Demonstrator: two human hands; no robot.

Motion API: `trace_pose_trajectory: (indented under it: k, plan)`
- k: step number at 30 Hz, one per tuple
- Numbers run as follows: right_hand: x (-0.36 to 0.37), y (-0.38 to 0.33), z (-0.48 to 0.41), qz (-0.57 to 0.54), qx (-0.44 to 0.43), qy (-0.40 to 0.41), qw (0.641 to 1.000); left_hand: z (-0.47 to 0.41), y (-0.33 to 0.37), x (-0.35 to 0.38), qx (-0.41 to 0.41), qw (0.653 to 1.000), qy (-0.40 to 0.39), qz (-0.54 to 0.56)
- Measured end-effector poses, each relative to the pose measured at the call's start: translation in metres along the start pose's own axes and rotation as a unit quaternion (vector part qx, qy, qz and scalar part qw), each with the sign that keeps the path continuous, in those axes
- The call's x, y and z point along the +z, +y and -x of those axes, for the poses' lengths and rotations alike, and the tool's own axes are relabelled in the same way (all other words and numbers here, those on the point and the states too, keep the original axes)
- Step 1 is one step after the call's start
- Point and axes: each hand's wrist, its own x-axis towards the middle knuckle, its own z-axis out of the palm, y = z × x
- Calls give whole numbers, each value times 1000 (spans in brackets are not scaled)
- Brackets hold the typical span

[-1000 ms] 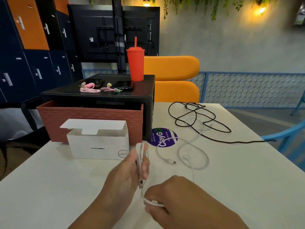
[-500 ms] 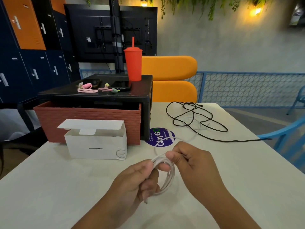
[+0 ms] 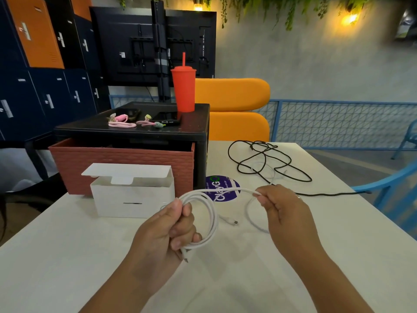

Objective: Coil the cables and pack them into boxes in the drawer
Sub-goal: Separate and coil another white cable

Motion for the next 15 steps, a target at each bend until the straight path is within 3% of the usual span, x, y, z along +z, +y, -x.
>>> trace_pose_trajectory:
  k: [5, 9, 12, 15]
  plan:
    - [-1, 23, -4, 37, 73, 57, 995, -4, 5, -11, 14, 999, -19, 23]
    - [-10, 22, -6, 3, 152, 39, 988, -5, 5, -13, 14, 999, -20, 31]
    - [-9, 14, -6, -130, 237, -14, 963, -5, 4, -13, -2, 998, -24, 58]
    - [2, -6, -3, -329, 303, -35, 894, -5, 2, -11, -33, 995, -31, 88]
